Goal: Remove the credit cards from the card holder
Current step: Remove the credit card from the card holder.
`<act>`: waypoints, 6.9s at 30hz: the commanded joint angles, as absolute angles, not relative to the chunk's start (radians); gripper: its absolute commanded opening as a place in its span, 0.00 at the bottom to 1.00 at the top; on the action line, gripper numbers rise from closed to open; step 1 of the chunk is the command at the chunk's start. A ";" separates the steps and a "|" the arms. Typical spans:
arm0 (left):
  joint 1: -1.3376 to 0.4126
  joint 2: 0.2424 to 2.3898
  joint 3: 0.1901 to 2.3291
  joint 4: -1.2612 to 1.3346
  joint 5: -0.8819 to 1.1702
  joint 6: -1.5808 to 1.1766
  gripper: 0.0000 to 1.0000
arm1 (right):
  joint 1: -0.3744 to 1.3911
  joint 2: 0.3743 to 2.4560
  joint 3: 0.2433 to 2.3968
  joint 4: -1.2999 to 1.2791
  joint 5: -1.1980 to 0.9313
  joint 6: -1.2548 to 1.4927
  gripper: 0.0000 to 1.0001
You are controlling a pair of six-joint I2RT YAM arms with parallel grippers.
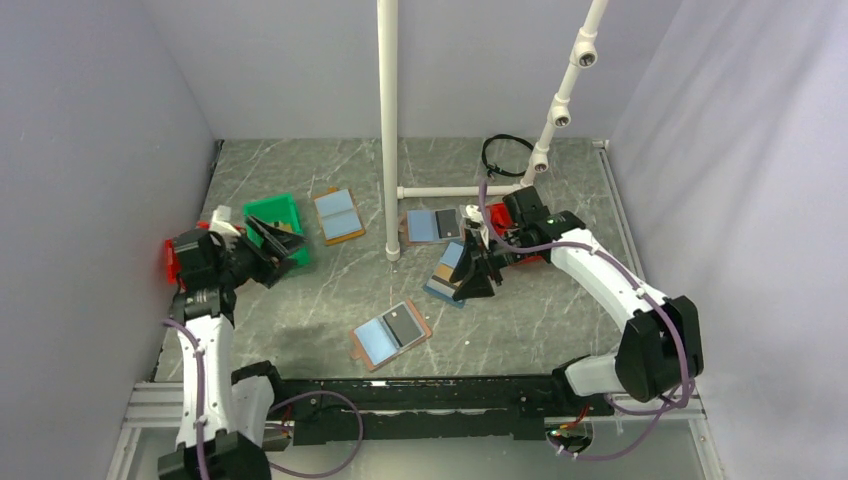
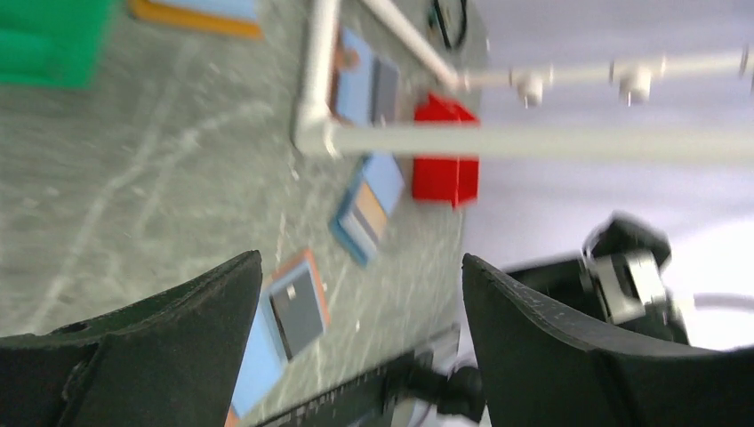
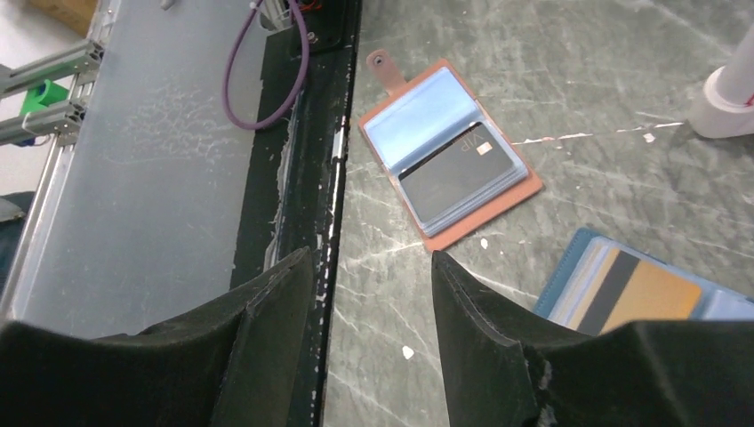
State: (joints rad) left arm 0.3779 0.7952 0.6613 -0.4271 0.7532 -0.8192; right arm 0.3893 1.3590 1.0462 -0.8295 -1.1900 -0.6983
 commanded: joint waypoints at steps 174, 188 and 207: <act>-0.819 1.169 0.180 0.362 0.035 -1.348 0.34 | 0.623 1.825 0.999 -0.231 -0.866 0.198 0.28; -0.819 1.150 0.175 0.374 0.038 -1.348 0.34 | 0.643 1.836 0.983 -0.185 -0.982 0.239 0.26; -0.819 1.206 0.174 0.429 0.061 -1.350 0.36 | 0.666 1.908 1.002 -0.239 -0.893 0.220 0.25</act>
